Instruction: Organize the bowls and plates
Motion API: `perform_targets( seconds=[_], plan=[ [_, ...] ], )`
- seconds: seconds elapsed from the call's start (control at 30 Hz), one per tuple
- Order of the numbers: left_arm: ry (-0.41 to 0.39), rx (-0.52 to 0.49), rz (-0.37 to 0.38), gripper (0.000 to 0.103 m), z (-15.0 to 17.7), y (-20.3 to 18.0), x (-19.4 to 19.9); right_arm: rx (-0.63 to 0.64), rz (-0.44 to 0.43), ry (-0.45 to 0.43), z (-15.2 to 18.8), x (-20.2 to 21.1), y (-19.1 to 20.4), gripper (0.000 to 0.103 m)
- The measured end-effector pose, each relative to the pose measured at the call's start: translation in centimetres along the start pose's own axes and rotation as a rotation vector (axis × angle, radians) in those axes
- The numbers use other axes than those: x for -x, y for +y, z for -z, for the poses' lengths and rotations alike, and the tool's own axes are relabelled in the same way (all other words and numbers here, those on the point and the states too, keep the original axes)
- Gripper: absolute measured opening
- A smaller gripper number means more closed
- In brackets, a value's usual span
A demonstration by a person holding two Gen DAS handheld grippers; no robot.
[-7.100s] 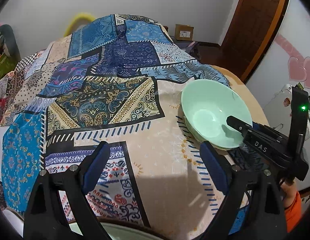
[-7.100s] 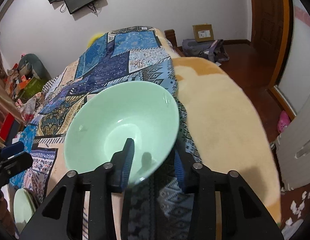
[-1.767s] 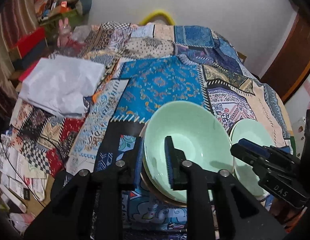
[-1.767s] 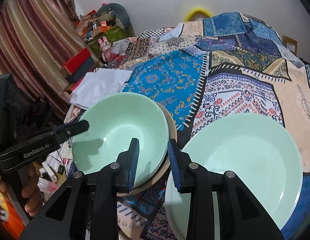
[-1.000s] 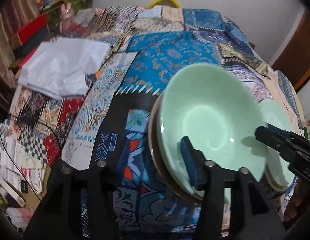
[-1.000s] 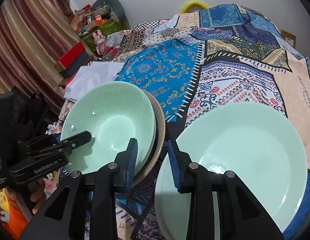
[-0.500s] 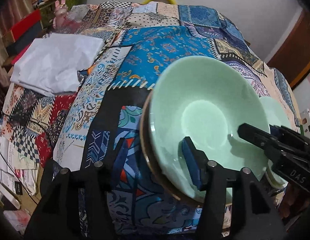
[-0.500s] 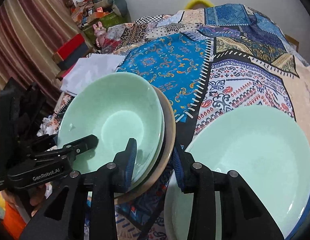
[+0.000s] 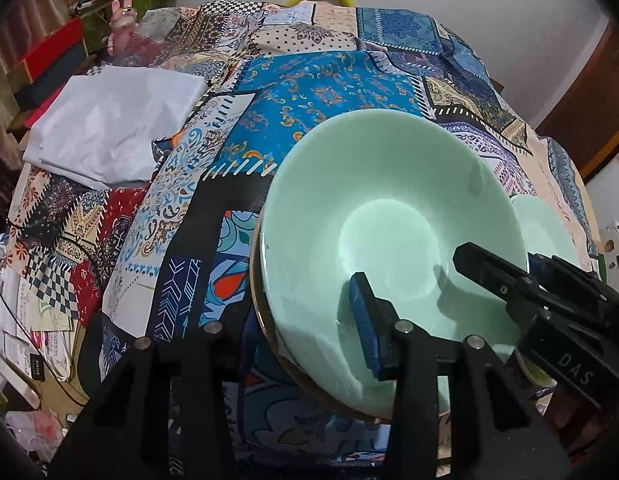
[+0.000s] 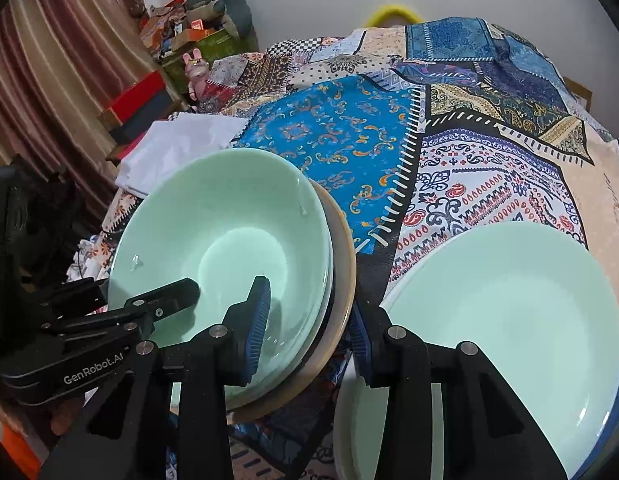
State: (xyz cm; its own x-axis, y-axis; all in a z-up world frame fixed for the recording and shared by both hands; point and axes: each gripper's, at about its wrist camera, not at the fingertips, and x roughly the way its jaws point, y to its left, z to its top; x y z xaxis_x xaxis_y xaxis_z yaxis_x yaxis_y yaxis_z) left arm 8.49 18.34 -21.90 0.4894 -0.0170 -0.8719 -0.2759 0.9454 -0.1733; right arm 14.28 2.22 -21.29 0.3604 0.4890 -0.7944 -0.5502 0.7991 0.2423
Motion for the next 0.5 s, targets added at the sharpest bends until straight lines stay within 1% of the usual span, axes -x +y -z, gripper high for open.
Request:
perform_targets(
  seconds=[0.2,0.4,0.5],
  plan=[
    [0.004,-0.002,-0.008,0.042,0.0,-0.5,0.4,-0.015,-0.005,-0.004,-0.1,0.2,-0.1,0.035],
    [0.015,0.007,0.008,0.042,0.0,-0.9,0.7,-0.033,-0.008,-0.018,-0.2,1.0,-0.5,0.035],
    [0.008,0.007,0.011,0.042,-0.1,-1.2,1.0,-0.031,-0.006,-0.029,-0.3,1.4,-0.5,0.034]
  ],
)
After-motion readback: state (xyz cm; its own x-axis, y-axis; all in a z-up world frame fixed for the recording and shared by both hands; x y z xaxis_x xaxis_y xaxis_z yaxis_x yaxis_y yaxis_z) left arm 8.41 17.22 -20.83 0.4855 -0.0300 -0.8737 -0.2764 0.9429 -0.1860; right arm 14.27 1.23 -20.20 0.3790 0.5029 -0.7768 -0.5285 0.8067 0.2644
